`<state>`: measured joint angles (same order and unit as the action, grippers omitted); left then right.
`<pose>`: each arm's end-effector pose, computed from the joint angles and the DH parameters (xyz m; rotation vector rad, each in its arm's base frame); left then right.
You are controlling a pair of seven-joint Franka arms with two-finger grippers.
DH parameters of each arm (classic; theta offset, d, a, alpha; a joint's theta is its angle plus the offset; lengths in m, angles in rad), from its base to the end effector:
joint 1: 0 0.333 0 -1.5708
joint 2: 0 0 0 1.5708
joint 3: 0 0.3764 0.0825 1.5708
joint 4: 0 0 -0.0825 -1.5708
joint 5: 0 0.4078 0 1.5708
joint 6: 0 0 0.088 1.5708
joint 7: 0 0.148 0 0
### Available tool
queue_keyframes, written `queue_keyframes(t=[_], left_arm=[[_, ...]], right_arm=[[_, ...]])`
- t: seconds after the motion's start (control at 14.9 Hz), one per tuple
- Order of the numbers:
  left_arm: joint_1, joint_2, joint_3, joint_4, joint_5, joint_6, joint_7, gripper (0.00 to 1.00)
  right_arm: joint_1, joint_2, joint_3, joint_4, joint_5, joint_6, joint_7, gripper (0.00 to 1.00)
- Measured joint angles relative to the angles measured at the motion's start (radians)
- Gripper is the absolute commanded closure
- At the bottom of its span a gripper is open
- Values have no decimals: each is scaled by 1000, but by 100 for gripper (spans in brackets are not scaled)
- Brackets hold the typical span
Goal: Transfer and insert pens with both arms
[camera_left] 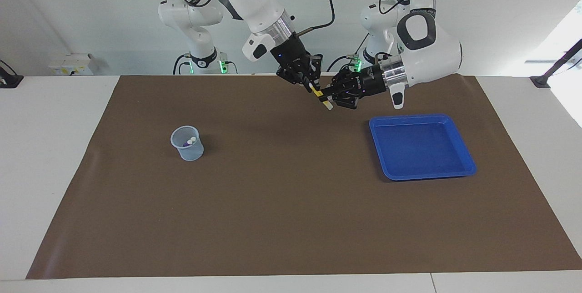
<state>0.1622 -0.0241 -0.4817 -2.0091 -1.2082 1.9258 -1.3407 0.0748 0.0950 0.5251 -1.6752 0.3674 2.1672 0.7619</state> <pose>0.5255 -0.2826 0.5309 1.6070 1.5405 -1.0476 0.5462 0.3878 0.6118 -2.5526 0.4106 -0.0906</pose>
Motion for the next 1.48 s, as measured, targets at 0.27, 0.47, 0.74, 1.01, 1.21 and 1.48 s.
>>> queue_keyframes(t=[0.27,0.47,0.74,1.01,1.21,1.48], left_arm=[[-3,-1,-4,0,-8,27,-6,0],[-3,-15,-2,0,-13,64,-59,0],[-2,-25,1,0,-11,70,-71,0],[2,-28,8,9,40,79,-71,0],[1,-29,8,22,157,79,-72,0],[0,-36,6,60,338,80,-77,0]], right_arm=[[0,0,0,1,-24,1,-1,100],[-4,3,-8,-3,-87,-20,-13,100],[-12,0,-69,-20,-188,-146,-183,100],[-22,-44,-226,-58,-249,-292,-496,100],[-31,-99,-338,-114,-316,-336,-700,100],[-30,-151,-408,-219,-398,-335,-842,100]])
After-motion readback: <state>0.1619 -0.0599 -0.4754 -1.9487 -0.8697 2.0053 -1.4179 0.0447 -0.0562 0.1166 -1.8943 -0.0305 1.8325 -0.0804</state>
